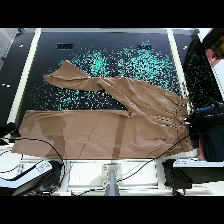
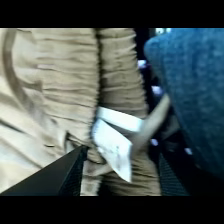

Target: Fold the clothes and pants, and hang the long-sleeved shirts on hangers.

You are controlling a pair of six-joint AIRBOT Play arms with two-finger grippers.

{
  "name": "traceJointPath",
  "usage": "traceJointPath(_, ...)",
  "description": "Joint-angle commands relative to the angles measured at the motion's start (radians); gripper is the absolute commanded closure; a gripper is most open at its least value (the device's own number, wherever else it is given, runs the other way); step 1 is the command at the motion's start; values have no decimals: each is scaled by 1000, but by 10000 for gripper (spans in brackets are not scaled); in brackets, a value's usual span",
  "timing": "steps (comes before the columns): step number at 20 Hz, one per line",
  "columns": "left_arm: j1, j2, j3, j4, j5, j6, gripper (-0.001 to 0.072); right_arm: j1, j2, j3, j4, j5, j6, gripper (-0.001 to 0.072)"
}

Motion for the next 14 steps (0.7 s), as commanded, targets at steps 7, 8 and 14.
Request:
traceJointPath(7, 0, 0, 0, -2, -27, 0, 82, 0, -71, -2, 96, 141, -4, 228)
traceJointPath(8, 0, 0, 0, -3, -27, 0, 82, 0, -71, -1, 121, 154, -1, 227)
traceJointPath(14, 0, 0, 0, -6, -27, 0, 81, 85, -70, -2, 132, 154, -2, 76)
